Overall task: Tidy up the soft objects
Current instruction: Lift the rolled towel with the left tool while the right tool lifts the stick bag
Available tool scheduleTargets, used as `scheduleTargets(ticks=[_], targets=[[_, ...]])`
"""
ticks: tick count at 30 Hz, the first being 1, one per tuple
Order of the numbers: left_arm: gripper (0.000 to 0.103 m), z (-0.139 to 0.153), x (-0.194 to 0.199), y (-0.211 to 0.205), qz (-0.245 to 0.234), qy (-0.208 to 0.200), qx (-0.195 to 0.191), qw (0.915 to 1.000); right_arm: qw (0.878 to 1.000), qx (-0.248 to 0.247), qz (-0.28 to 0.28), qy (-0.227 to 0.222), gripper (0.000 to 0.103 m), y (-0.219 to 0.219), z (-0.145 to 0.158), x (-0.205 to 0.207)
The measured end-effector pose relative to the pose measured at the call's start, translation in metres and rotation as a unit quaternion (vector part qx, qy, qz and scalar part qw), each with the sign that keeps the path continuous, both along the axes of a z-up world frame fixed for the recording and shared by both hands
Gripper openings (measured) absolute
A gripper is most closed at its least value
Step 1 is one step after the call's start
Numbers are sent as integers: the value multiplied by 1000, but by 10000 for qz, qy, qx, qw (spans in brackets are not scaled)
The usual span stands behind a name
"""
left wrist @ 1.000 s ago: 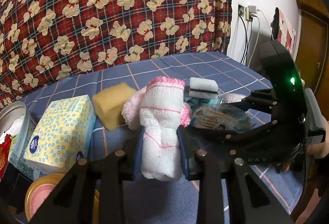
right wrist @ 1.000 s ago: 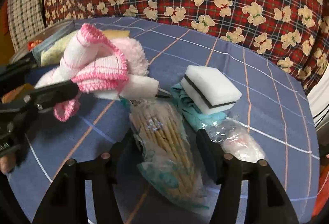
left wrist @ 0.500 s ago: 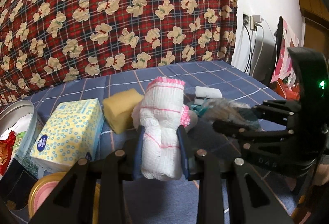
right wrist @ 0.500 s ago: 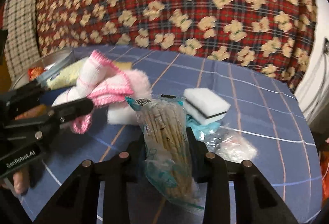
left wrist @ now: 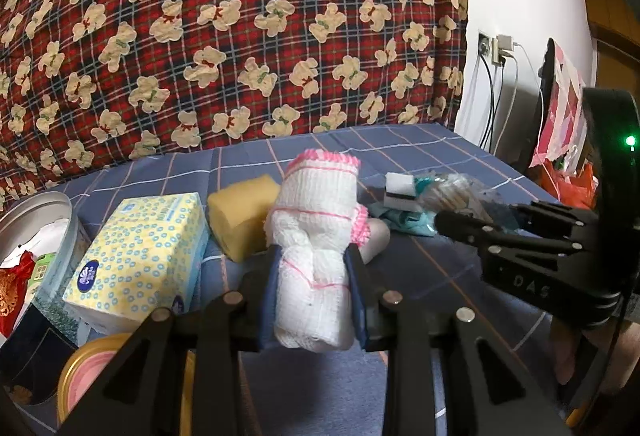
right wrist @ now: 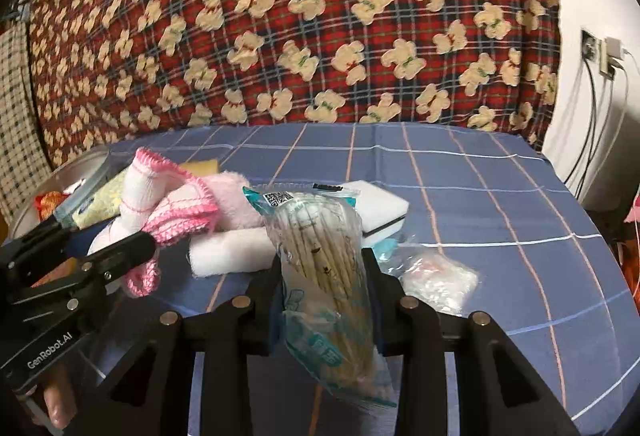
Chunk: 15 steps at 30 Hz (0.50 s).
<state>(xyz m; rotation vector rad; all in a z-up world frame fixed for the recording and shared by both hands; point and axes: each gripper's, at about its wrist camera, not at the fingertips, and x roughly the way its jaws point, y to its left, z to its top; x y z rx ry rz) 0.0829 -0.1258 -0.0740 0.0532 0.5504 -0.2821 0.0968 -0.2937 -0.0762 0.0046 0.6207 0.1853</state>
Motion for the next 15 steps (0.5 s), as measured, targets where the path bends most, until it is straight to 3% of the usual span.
scheduleTargets(ticks=[15], targets=[[29,4,-5,6,96,-210,-72,9997,9960,74,-433,-772,37,5,16,-20]])
